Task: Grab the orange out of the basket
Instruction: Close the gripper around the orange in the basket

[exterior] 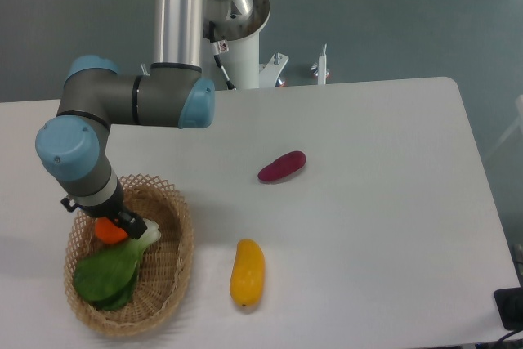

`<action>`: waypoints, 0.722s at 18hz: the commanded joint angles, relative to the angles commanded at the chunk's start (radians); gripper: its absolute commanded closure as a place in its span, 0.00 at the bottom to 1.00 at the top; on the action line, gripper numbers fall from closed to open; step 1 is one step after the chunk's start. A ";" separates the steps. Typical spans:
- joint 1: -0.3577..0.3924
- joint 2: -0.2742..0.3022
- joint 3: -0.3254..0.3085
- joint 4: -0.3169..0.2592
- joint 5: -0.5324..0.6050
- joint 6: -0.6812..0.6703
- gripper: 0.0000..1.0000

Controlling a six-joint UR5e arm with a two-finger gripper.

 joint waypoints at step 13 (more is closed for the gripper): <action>-0.023 -0.023 -0.002 0.006 0.014 -0.032 0.19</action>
